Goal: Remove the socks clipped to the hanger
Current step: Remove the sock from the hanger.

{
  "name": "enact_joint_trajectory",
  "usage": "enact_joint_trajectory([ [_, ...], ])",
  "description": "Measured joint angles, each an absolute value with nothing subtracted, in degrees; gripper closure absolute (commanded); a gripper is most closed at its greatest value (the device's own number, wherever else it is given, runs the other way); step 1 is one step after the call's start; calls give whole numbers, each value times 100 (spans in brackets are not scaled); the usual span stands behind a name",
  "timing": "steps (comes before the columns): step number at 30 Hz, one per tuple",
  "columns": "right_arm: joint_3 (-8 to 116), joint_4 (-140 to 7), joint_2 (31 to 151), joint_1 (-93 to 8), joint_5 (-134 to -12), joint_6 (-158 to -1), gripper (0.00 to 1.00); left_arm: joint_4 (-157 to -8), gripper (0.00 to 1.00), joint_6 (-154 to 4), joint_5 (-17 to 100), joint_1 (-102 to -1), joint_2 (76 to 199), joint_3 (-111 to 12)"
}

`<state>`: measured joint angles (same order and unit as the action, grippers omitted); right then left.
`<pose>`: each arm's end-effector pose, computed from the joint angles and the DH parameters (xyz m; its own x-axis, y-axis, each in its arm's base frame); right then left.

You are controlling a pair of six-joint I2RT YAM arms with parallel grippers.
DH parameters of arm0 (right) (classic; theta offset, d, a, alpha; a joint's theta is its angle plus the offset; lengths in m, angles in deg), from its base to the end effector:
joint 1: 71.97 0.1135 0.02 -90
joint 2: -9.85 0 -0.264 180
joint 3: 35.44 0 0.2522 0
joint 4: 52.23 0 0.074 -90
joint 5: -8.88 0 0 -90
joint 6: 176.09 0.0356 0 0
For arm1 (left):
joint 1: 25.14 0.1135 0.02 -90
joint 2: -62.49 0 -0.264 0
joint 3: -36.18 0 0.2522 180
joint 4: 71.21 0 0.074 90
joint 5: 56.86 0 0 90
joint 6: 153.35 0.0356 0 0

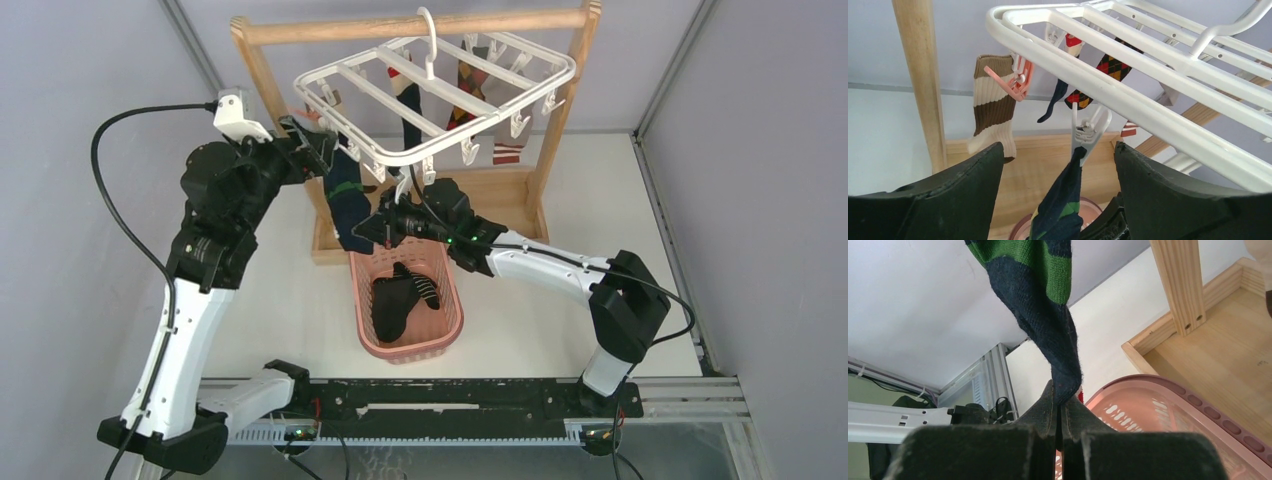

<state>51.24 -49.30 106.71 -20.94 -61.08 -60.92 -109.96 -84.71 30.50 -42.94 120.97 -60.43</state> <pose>0.2461 0.3236 0.3175 -0.4734 0.0501 -0.8794 -0.8208 0.3373 0.4610 0.1813 -0.0565 0.4931 -0.1048 -0.3485 -0.9314 0.2398 0.9001 -0.3637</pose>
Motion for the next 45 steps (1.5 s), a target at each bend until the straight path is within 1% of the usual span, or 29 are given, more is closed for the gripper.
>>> enact_joint_trajectory([
  [7,5124,-5024,10671,-2127,-6108,-6145,100,-10891,31,-8384,3026,-4294,12200,-6043],
  [12,5124,-5046,10671,-2129,-6108,-6169,100,-10751,38,-8384,3042,-4294,12289,-6043],
  [17,5124,-5057,10671,-2140,-6108,-6177,100,-10653,38,-8388,3088,-4294,12357,-6043],
  [21,5124,-5063,10671,-2155,-6108,-6177,100,-10644,32,-8390,3151,-4294,12377,-6043],
  [25,5124,-5068,10671,-2166,-6108,-6177,100,-10611,30,-8421,3188,-4294,12401,-6043],
  [30,5124,-5083,10671,-2166,-6106,-6177,100,-10598,30,-8432,3190,-4298,12447,-6043],
  [34,5124,-5087,10673,-2175,-6104,-6177,100,-10565,33,-8436,3236,-4307,12484,-6043],
  [38,5124,-5116,10675,-2188,-6102,-6177,100,-10559,34,-8443,3354,-4353,12502,-6043],
  [42,5124,-5129,10689,-2214,-6100,-6177,100,-10559,31,-8445,3393,-4388,12502,-6054],
  [45,5124,-5131,10706,-2221,-6091,-6177,100,-10561,33,-8443,3391,-4410,12502,-6067],
])
